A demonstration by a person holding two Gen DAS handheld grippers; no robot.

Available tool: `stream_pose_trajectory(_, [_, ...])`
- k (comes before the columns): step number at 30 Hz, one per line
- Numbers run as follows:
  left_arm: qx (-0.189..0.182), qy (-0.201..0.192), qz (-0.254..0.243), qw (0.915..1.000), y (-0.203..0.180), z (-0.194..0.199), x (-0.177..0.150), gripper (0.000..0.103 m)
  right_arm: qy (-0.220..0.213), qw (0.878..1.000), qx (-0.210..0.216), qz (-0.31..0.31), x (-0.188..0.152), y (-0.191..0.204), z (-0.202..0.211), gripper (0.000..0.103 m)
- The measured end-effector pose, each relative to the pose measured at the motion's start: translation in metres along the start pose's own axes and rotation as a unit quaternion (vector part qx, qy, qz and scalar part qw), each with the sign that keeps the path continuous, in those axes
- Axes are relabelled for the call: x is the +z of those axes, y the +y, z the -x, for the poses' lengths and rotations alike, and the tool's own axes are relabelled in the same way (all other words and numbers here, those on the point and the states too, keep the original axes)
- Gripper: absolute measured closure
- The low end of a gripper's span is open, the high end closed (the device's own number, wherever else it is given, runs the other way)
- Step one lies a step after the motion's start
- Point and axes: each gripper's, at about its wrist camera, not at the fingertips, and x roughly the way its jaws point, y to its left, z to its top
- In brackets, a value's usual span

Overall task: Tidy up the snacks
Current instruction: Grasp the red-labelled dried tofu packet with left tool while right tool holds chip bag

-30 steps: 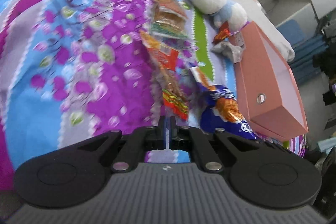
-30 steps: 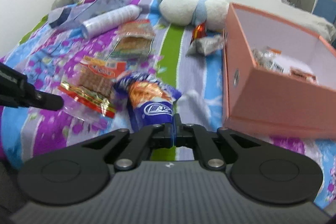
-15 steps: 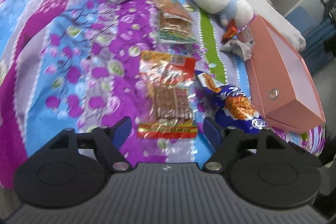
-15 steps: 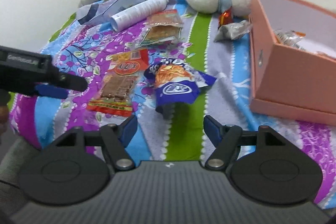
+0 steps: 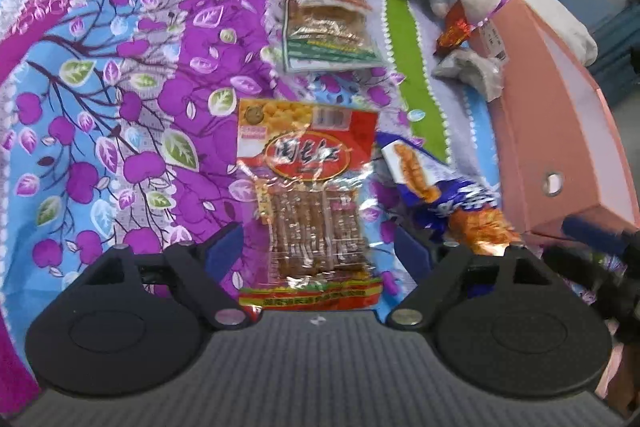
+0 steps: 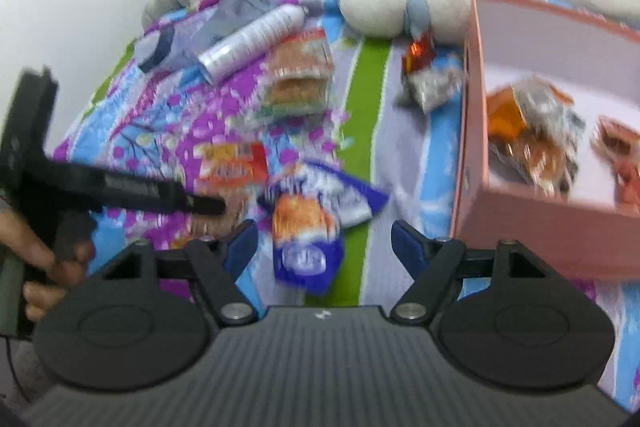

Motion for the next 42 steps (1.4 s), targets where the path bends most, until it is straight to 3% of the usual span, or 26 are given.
stream_pose_trajectory(8, [-0.019,-0.065,-0.018,0.9976,0.014,-0.004,-0.019,0.018,-0.069,0.997,0.003,-0.036,0.006,0.005,-0.035,0.028])
stream_pose_trajectory(14, [-0.038,-0.074,-0.018,0.9964,0.019,0.002,-0.031,0.018,-0.039,0.997,0.011,-0.058,-0.001,0.014,-0.059,0.028])
stream_pose_trajectory(19, [-0.014,-0.087,-0.044,0.9951,0.009,0.002,-0.042,0.018,-0.008,0.999,-0.017,-0.029,-0.017,0.016,-0.075,0.030])
stream_pose_trajectory(21, [-0.006,-0.088,-0.049,0.9949,0.005,0.001,-0.044,0.018,-0.004,0.999,-0.010,-0.051,-0.023,0.008,-0.077,0.039])
stream_pose_trajectory(24, [0.012,-0.090,-0.060,0.9941,-0.001,0.000,-0.045,0.018,-0.021,0.996,0.007,-0.081,-0.028,-0.001,-0.071,0.040])
stream_pose_trajectory(28, [0.021,-0.091,-0.070,0.9932,-0.007,-0.003,-0.042,0.018,-0.047,0.997,0.008,-0.057,-0.025,0.002,-0.064,0.039])
stream_pose_trajectory(34, [0.043,-0.091,-0.098,0.9901,-0.021,-0.014,-0.042,0.019,-0.049,0.998,0.017,-0.038,-0.023,0.004,-0.074,0.040])
stream_pose_trajectory(42, [0.080,-0.088,-0.121,0.9854,-0.031,-0.024,-0.042,0.024,-0.055,0.998,0.005,-0.029,-0.022,0.005,-0.064,0.053])
